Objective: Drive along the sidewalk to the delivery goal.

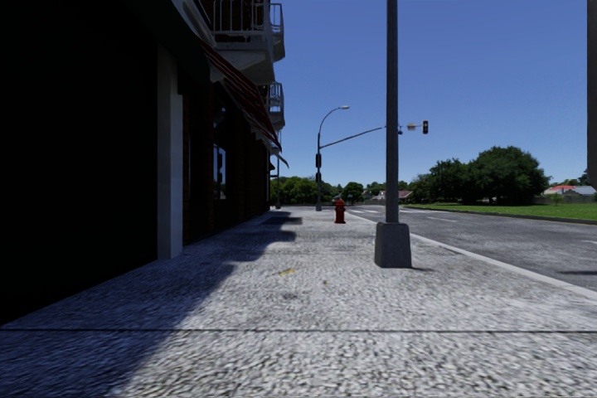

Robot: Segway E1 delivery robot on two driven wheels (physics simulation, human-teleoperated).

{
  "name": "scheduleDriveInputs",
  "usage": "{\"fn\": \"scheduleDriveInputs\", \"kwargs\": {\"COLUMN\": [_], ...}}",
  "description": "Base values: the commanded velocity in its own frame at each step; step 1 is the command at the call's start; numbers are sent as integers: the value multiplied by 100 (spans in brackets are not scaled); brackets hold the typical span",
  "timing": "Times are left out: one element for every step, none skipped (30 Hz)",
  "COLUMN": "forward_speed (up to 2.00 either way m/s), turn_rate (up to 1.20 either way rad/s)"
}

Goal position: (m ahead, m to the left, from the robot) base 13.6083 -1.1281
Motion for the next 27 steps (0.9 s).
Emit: {"fn": "scheduleDriveInputs", "kwargs": {"forward_speed": [200,200,200,200,200,200,200,200,200,200,200,200,200,200,200,200,200,200,200,200,200,200,200,200,200,200,200], "turn_rate": [0,0,0,0,0,0,0,0,0,0,0,0,0,0,0,0,0,0,0,0,0,0,0,0,0,0,0]}}
